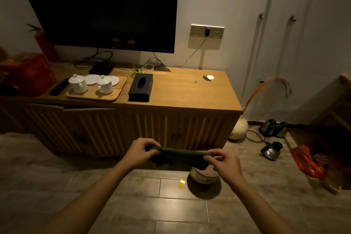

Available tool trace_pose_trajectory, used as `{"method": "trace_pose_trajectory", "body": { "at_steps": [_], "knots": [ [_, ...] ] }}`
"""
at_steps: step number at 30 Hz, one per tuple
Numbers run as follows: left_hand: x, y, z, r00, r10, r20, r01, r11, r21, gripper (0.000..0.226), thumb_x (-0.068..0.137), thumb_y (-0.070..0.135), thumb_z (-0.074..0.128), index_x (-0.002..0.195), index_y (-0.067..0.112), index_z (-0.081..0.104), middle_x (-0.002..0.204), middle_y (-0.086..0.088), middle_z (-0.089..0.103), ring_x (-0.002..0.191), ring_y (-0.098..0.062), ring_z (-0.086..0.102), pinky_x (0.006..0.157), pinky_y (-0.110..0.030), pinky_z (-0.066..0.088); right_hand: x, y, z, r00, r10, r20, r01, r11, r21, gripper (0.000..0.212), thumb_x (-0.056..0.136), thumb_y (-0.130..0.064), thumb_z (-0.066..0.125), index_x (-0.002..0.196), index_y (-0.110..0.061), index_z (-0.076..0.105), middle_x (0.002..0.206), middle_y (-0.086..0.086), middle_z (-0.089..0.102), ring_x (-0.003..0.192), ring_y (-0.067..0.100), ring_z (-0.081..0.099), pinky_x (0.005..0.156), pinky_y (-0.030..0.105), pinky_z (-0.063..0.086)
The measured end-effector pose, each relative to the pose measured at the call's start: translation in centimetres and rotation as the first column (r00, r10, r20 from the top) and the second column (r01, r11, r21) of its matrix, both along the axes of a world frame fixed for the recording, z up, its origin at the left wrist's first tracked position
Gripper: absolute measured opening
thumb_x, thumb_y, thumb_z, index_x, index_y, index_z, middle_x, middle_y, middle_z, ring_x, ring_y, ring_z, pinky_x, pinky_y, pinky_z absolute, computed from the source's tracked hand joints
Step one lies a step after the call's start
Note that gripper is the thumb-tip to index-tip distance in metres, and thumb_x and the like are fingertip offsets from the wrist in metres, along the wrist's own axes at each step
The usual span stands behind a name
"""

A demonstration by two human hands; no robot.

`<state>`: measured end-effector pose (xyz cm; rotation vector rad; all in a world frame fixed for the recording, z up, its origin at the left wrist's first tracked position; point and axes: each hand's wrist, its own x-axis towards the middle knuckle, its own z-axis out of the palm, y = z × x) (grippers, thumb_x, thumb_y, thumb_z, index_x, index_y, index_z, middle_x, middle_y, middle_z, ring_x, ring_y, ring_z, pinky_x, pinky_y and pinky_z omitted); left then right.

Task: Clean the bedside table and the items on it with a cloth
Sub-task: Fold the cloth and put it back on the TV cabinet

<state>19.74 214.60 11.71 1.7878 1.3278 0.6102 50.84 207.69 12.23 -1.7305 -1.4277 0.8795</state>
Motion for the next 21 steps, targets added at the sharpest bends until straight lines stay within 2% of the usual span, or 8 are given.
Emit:
{"method": "trace_pose_trajectory", "body": {
  "at_steps": [2,4,6,10,14,16,18,21],
  "knots": [
    [1.4,5.0,-0.1,0.999,0.049,-0.009,-0.049,0.999,0.018,0.021,0.091,0.015,0.068,0.108,0.027,0.074,0.104,0.011,0.07,0.098,-0.005,0.067,0.081,-0.024,0.06,1.1,5.7,0.0,1.0,-0.008,0.011,0.008,0.999,-0.034,0.016,0.089,-0.022,0.073,0.101,-0.034,0.074,0.094,-0.012,0.073,0.084,0.007,0.07,0.065,0.029,0.063],
    [2.6,9.2,-0.1,0.995,0.1,-0.018,-0.1,0.994,0.043,0.022,0.093,0.016,0.067,0.11,0.028,0.073,0.102,0.013,0.07,0.093,-0.001,0.066,0.071,-0.012,0.056,1.9,10.6,0.0,1.0,-0.025,0.011,0.025,0.999,-0.031,0.017,0.091,-0.022,0.072,0.105,-0.032,0.074,0.094,-0.012,0.073,0.087,0.007,0.071,0.065,0.026,0.063],
    [3.5,13.1,-0.6,0.991,0.127,-0.031,-0.125,0.991,0.055,0.022,0.093,0.017,0.067,0.111,0.029,0.073,0.099,0.016,0.069,0.093,0.002,0.064,0.069,-0.007,0.052,2.6,14.9,-0.1,0.999,-0.028,0.021,0.029,0.999,-0.029,0.019,0.092,-0.023,0.07,0.109,-0.031,0.073,0.096,-0.014,0.072,0.089,0.006,0.07,0.066,0.024,0.062],
    [4.7,22.4,-2.6,0.989,0.134,-0.061,-0.133,0.991,0.011,0.022,0.093,0.017,0.067,0.111,0.027,0.074,0.1,0.015,0.07,0.098,-0.001,0.062,0.084,-0.018,0.053,4.1,24.5,-1.5,0.997,-0.021,0.072,0.027,0.996,-0.081,0.021,0.094,-0.026,0.067,0.112,-0.036,0.071,0.099,-0.018,0.07,0.089,0.004,0.068,0.069,0.025,0.062],
    [5.8,31.0,-5.2,0.99,0.113,-0.084,-0.116,0.992,-0.038,0.02,0.092,0.017,0.068,0.11,0.022,0.075,0.103,0.009,0.072,0.101,-0.006,0.063,0.091,-0.026,0.052,4.8,32.5,-3.8,0.993,-0.078,0.084,0.088,0.989,-0.117,0.018,0.093,-0.025,0.069,0.108,-0.034,0.073,0.089,-0.024,0.067,0.082,-0.004,0.065,0.069,0.014,0.054],
    [6.2,35.1,-6.8,0.992,0.08,-0.098,-0.089,0.992,-0.091,0.02,0.093,0.016,0.066,0.111,0.019,0.075,0.104,0.005,0.073,0.102,-0.011,0.064,0.093,-0.03,0.053,5.0,36.4,-5.3,0.992,-0.119,0.052,0.125,0.979,-0.161,0.017,0.093,-0.023,0.07,0.108,-0.03,0.073,0.091,-0.021,0.07,0.086,-0.001,0.067,0.077,0.023,0.058],
    [6.5,38.8,-8.3,0.99,0.068,-0.12,-0.084,0.988,-0.133,0.02,0.094,0.018,0.065,0.112,0.02,0.074,0.104,0.007,0.072,0.102,-0.011,0.064,0.093,-0.031,0.053,4.9,40.1,-6.7,0.988,-0.156,-0.005,0.151,0.963,-0.222,0.017,0.094,-0.017,0.068,0.107,-0.026,0.073,0.096,-0.009,0.074,0.085,0.003,0.072,0.08,0.034,0.062],
    [6.6,44.5,-10.3,0.987,0.07,-0.143,-0.092,0.984,-0.155,0.019,0.094,0.019,0.065,0.111,0.021,0.072,0.106,0.01,0.069,0.104,-0.008,0.06,0.092,-0.026,0.047,4.4,45.5,-8.8,0.978,-0.205,-0.037,0.186,0.939,-0.289,0.016,0.096,-0.012,0.065,0.108,-0.018,0.073,0.097,0.001,0.075,0.082,0.006,0.074,0.076,0.033,0.062]
  ]
}}
